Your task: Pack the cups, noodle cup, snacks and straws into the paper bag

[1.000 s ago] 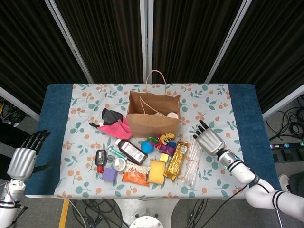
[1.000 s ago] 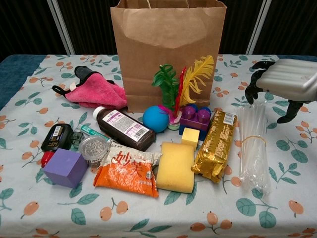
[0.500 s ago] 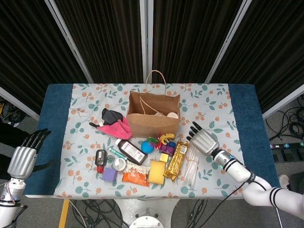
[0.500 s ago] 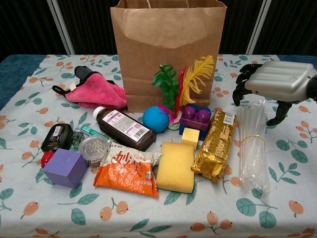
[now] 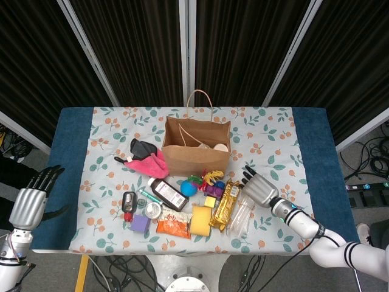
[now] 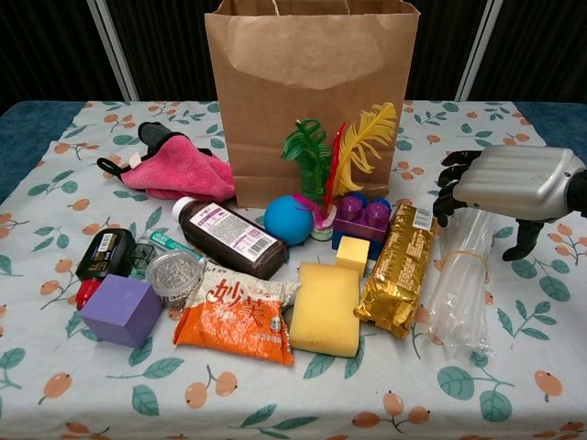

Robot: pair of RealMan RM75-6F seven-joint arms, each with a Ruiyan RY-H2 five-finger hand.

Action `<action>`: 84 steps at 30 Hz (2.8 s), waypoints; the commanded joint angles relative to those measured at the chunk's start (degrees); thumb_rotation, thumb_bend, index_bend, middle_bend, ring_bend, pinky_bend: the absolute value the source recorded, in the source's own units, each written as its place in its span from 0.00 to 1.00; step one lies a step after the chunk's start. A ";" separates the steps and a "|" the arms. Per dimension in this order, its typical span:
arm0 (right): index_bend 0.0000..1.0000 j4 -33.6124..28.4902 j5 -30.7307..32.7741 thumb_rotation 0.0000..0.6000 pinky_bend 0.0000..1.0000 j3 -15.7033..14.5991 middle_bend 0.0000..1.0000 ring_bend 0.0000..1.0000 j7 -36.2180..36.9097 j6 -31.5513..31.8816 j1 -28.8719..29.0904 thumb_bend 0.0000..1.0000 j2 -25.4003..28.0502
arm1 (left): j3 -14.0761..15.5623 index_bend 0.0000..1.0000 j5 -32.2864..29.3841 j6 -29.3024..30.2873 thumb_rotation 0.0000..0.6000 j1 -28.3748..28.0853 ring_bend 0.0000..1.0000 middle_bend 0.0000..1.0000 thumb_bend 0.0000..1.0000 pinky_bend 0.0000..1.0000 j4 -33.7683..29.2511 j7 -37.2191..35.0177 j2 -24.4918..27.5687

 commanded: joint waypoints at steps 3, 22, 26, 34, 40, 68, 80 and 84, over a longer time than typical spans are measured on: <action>0.44 2.01 -1.52 1.00 0.07 0.50 0.38 0.26 0.45 4.19 -0.86 0.00 -2.14 | -0.07 0.18 -0.02 0.07 1.00 -0.02 0.15 0.22 0.10 0.21 0.16 -0.20 -0.04; 0.85 -6.55 -6.85 1.00 0.34 3.04 0.68 0.58 3.77 19.62 -4.53 0.16 6.65 | 0.27 0.18 1.05 0.96 1.00 0.07 0.15 0.22 0.10 0.21 -1.40 -0.15 0.51; 0.85 -16.15 -5.98 1.00 0.34 6.79 0.68 0.58 3.24 25.20 -6.11 0.16 16.15 | 0.33 0.18 1.65 1.14 1.00 -0.19 0.15 0.22 0.10 0.21 -2.27 0.16 0.55; 0.85 -27.15 0.47 1.00 0.34 16.66 0.68 0.58 -1.58 33.03 -7.64 0.16 28.97 | 0.14 0.18 2.37 1.56 1.00 -0.65 0.15 0.22 0.10 0.21 -3.40 -0.20 1.10; 0.85 -27.48 9.29 1.00 0.34 23.49 0.68 0.58 -16.19 32.91 -3.22 0.16 29.90 | -0.01 0.18 2.89 1.39 1.00 -1.30 0.15 0.22 0.10 0.21 -4.22 -0.88 2.25; 0.85 -14.62 22.78 1.00 0.29 21.30 0.68 0.58 -61.68 36.36 16.25 0.18 3.36 | -1.29 0.18 0.72 1.05 1.00 -2.17 0.15 0.22 0.10 0.21 1.55 -10.96 2.06; 0.85 -6.94 21.50 1.00 0.28 18.74 0.68 0.58 -63.12 36.65 19.57 0.19 -6.15 | -1.08 0.18 0.30 2.19 1.00 -1.26 0.15 0.22 0.10 0.21 3.63 -12.49 1.69; 0.80 -5.28 21.89 1.00 0.25 18.37 0.67 0.53 -63.58 36.94 19.94 0.17 -9.03 | -1.21 0.18 0.03 2.25 1.00 -1.17 0.15 0.22 0.10 0.21 3.78 -12.76 1.72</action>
